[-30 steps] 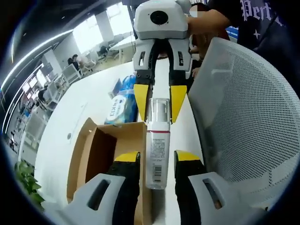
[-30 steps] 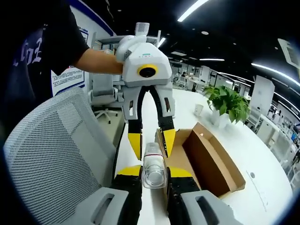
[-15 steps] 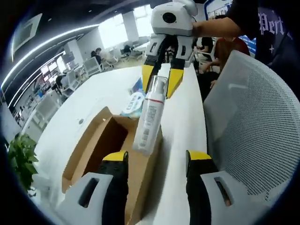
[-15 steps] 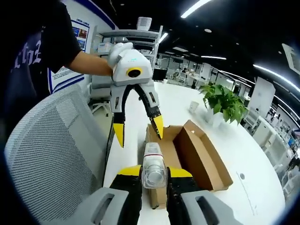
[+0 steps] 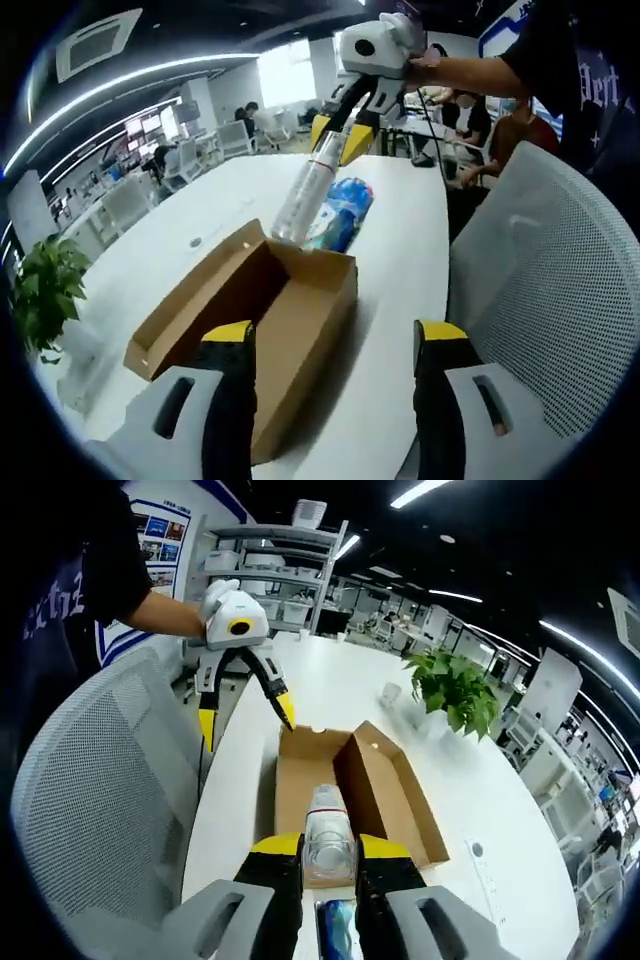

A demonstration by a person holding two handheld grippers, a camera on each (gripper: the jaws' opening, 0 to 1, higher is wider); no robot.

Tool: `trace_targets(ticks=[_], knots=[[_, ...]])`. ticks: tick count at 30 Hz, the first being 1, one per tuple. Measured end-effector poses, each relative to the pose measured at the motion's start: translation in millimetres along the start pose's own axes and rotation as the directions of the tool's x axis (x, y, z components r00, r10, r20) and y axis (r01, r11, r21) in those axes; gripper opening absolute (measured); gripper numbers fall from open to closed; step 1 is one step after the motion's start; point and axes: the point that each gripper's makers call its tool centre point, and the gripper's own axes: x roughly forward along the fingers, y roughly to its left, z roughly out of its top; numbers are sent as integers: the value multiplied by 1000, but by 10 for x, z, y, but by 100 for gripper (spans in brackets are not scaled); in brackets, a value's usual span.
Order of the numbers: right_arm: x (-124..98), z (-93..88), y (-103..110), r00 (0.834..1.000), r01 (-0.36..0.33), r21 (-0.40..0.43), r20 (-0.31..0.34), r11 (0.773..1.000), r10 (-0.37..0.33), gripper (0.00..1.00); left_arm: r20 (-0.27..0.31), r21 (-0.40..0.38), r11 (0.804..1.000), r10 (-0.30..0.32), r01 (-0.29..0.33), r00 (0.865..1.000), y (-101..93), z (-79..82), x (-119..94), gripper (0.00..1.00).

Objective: Operate the shoe box by opening the lid, removing the specified soft item, and placing it in the target area until the item is outside and the box remains undamaged.

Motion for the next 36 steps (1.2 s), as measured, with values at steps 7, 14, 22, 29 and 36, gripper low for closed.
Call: trace_targets(ticks=[7,14,22,29,36], knots=[[-130,-109,-270,999,24,-19,-41,1000,-25,14,15,-42,998,44,-44,999,-12,-43,-107,70],[-252,-294,-504,994,34,-38,-106,999,-38,14,31,-101,991,93,-89,995,-112,-113,-201,77],[-346,-553,-761,982,43,-38,-180,998,-49,14,35,-145,980,142,-136,989,-196,-192,-336,88],[-348,-828,-926,965,32,-28,-260,999,-38,14,39,-181,968,183,-173,982,-308,-220,-424,95],[-269,-1035,-1041,945,13,-29,-326,999,-22,14,50,-224,954,215,-199,975,-433,-239,-488,99]])
